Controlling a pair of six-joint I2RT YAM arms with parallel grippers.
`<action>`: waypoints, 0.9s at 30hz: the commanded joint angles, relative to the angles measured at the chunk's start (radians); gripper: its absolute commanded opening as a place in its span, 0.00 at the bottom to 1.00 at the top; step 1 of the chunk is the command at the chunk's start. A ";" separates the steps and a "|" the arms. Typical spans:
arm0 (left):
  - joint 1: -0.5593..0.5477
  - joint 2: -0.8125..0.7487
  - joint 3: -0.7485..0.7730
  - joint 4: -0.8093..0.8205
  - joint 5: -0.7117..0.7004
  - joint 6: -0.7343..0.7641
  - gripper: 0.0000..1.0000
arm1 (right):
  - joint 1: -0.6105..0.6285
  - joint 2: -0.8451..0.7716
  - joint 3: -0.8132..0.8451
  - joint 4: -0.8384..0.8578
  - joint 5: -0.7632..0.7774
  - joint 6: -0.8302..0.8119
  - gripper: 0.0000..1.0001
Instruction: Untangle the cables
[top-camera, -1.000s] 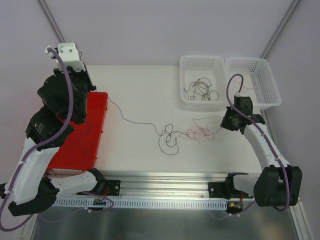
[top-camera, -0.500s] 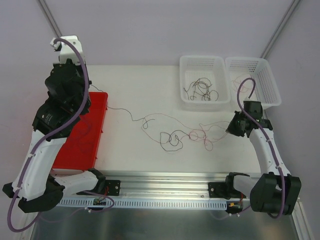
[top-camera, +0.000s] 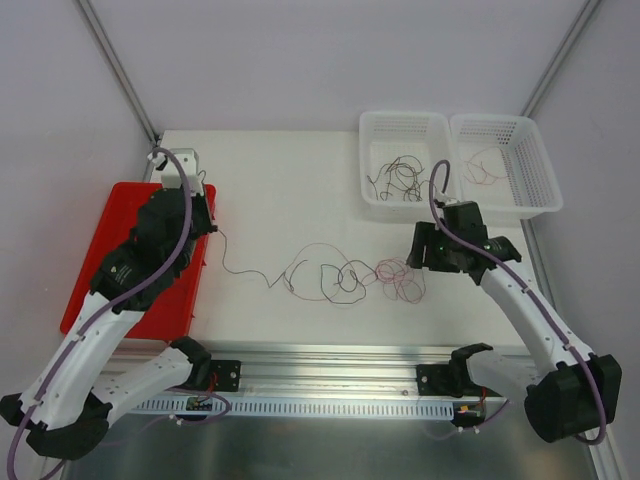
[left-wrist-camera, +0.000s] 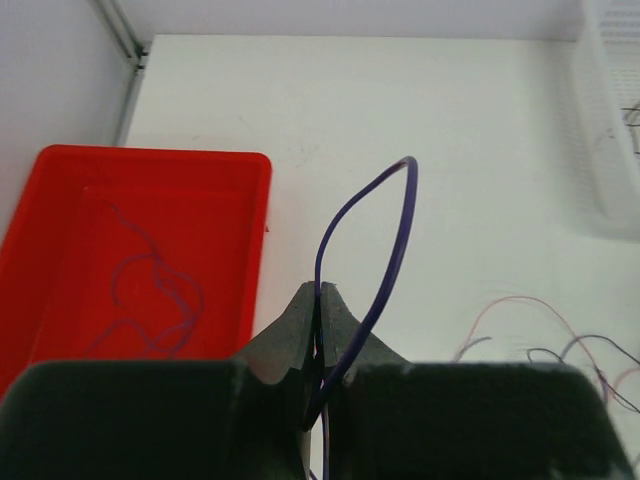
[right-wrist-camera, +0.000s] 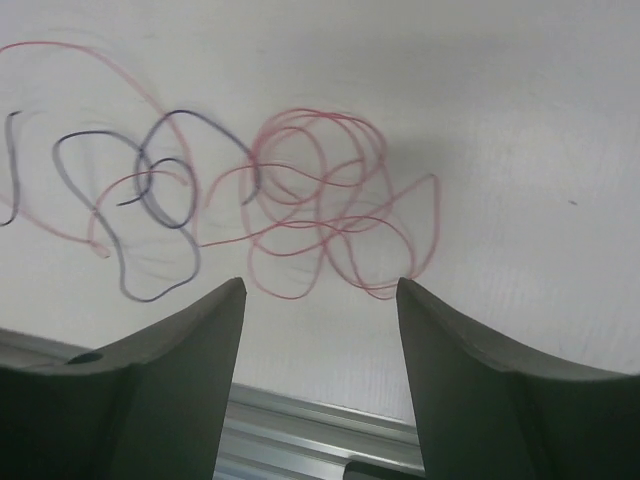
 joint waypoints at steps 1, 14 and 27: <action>0.007 -0.078 -0.032 0.029 0.126 -0.092 0.00 | 0.158 -0.041 0.089 0.062 0.026 -0.024 0.66; 0.007 -0.204 -0.134 -0.012 0.228 -0.175 0.00 | 0.587 0.370 0.278 0.268 -0.038 -0.032 0.59; 0.007 -0.239 -0.177 -0.025 0.263 -0.209 0.00 | 0.652 0.708 0.468 0.397 0.274 0.431 0.63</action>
